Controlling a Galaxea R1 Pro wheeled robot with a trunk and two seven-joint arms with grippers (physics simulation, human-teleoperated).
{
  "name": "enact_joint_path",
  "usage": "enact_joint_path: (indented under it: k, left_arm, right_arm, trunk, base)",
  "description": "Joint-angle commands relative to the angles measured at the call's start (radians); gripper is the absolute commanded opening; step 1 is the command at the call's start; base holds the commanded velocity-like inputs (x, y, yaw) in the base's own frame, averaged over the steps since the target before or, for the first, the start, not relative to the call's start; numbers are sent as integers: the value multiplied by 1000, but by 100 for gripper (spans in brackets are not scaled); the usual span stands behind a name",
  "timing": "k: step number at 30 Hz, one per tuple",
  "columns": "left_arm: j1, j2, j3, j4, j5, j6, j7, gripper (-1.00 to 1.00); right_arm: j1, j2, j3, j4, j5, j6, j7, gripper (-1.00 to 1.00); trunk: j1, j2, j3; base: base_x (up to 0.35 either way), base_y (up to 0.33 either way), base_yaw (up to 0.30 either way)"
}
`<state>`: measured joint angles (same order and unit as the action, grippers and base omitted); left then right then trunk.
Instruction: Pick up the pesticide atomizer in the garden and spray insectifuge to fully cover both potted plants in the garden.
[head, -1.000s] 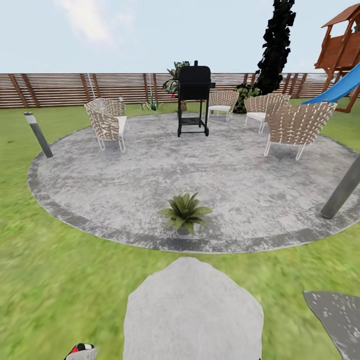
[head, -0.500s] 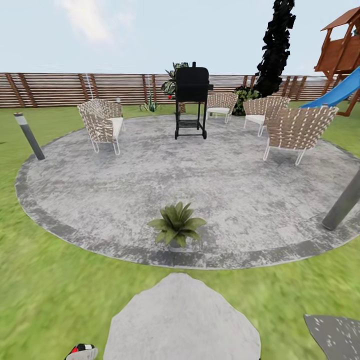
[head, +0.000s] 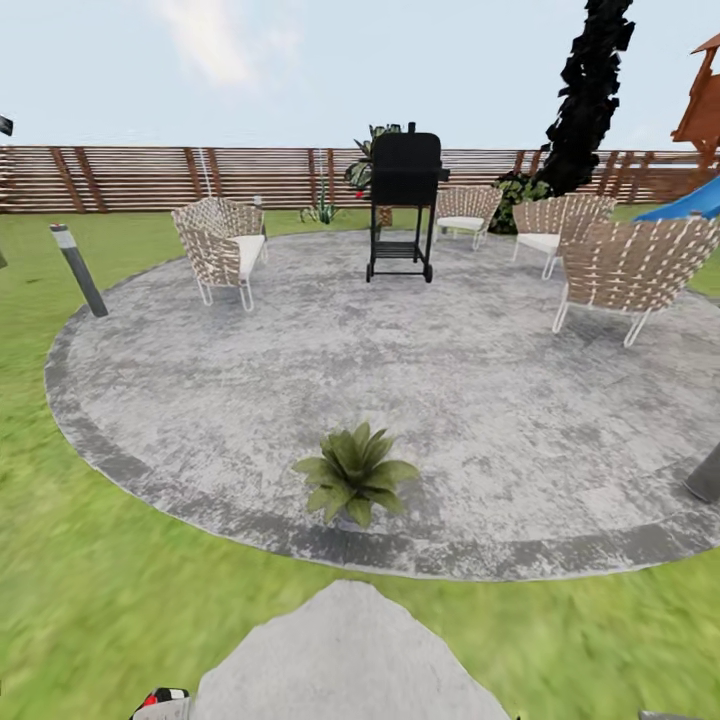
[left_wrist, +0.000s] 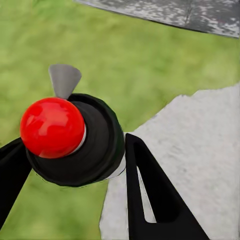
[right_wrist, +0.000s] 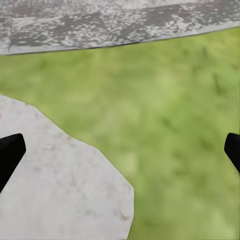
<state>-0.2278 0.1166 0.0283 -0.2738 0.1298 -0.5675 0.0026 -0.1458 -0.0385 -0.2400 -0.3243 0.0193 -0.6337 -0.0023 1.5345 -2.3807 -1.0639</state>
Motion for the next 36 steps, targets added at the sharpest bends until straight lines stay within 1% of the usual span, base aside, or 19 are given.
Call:
enact_joint_path:
  k: [1,7,15,18,19,20,21,22,24,26,27,28,29,31,32,33,34,35,36]
  left_arm:
    - [-1,0,0,1,3,-3,1,-100]
    - [-1,0,1,0,4,-3,0,-100]
    - [-1,1,2,-2,5,-4,0,-100]
    - [-1,5,1,-10,4,-2,-4,-100]
    - [-2,6,-1,-11,3,-1,-6,-100]
    - [-4,7,-3,-12,0,-1,-9,-100]
    - [-10,9,-38,-14,-98,3,-55,-100]
    - [-12,10,-63,-14,-170,7,-86,-100]
    - [-20,10,-89,-17,-296,13,-130,-100]
    - [-44,10,-100,-21,-408,27,-157,-100]
    - [-51,10,-102,-21,-434,35,-163,-100]
    - [-66,11,-104,-22,-480,56,-177,-100]
    - [-81,11,-105,-23,-520,81,-198,-100]
    - [-110,12,-107,-24,-577,133,-273,-100]
    - [-155,24,-108,-24,-611,173,-438,-100]
    - [-182,40,-107,-24,-620,184,-549,-100]
    - [-198,52,-107,-24,-623,189,-624,-100]
    - [-245,70,-108,-26,-627,193,-805,-100]
    - [-263,74,-109,-26,-631,194,-862,-100]
  right_arm:
    - [-1,0,-2,1,2,-3,0,100]
    - [-1,0,-2,1,2,-3,0,100]
    - [0,0,-2,1,3,-2,2,100]
    - [-1,0,2,1,10,-1,7,100]
    - [-1,0,4,0,16,-1,7,100]
    - [-1,-1,10,-2,33,-1,8,100]
    - [-1,-2,42,-56,163,-1,10,100]
    - [-1,-2,58,-87,239,0,11,100]
    - [-2,1,77,-137,371,4,11,100]
    - [-3,8,85,-173,475,5,11,100]
    - [-3,9,87,-179,498,5,11,100]
    - [-4,11,88,-187,541,6,11,100]
    - [-5,12,89,-192,580,6,13,100]
    - [-18,13,90,-198,650,7,41,100]
    - [-55,13,91,-202,718,8,168,100]
    - [-86,12,90,-203,741,15,268,100]
    - [-109,10,90,-204,749,26,332,100]
    - [-169,5,90,-204,761,81,470,100]
    - [-189,4,90,-205,763,99,514,100]
  trunk:
    - [0,0,-1]
    - [0,0,-1]
    - [0,0,-1]
    - [0,0,-1]
    - [0,0,-1]
    - [0,0,-1]
    - [0,0,-1]
    - [0,0,-1]
    - [0,0,-1]
    - [0,0,-1]
    - [0,0,-1]
    - [0,0,-1]
    - [0,0,-1]
    - [0,0,-1]
    - [0,0,-1]
    - [0,0,-1]
    - [0,0,-1]
    - [0,0,-1]
    - [0,0,-1]
  base:
    - [284,-169,224]
    - [257,-182,75]
    - [46,-222,5]
    - [1,-20,0]
    - [0,-7,0]
    - [0,-4,0]
    - [0,-1,0]
    - [0,0,0]
    - [0,0,0]
    - [0,0,0]
    - [0,0,0]
    - [0,0,0]
    - [0,0,0]
    - [0,0,0]
    - [0,0,0]
    - [0,0,0]
    - [0,0,0]
    - [0,0,0]
    - [0,0,0]
